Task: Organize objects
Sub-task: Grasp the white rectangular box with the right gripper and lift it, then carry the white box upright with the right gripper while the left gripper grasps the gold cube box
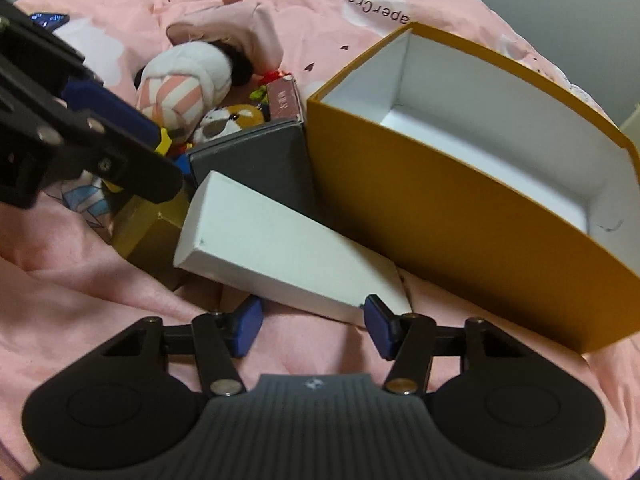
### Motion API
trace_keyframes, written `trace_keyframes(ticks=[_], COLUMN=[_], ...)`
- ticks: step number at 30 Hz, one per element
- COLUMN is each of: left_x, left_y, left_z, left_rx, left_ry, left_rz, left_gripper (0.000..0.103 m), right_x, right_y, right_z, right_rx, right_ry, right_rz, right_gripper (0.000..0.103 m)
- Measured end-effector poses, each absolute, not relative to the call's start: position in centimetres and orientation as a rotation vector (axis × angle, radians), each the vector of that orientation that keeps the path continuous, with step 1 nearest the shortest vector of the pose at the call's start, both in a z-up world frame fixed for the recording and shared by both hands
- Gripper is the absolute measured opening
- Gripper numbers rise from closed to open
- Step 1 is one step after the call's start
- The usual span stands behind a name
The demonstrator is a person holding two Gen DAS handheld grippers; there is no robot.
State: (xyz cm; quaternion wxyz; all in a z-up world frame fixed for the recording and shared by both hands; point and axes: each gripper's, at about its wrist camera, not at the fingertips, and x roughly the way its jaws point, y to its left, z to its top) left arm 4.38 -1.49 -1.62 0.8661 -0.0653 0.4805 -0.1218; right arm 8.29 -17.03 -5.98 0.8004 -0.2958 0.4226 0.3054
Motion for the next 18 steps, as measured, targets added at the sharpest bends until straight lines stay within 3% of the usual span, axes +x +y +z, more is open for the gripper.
trace_keyframes(ticks=[7, 12, 18], left_x=[5.2, 5.4, 5.3], left_y=[-0.9, -0.3, 0.3], left_z=[-1.6, -1.1, -0.4], left_rx=[-0.156, -0.168, -0.176], left_ry=[1.016, 1.006, 0.985], left_rz=[-0.221, -0.205, -0.200], left_gripper=[0.043, 0.043, 0.043], right_x=[8.6, 7.5, 8.1], right_y=[-15.7, -15.5, -16.8], right_z=[-7.4, -6.4, -2.4], right_rx=[-0.721, -0.783, -0.695], right_ry=[0.818, 0.728, 0.724], right_rz=[0.715, 0.710, 0.663], right_gripper=[0.066, 0.045, 0.032])
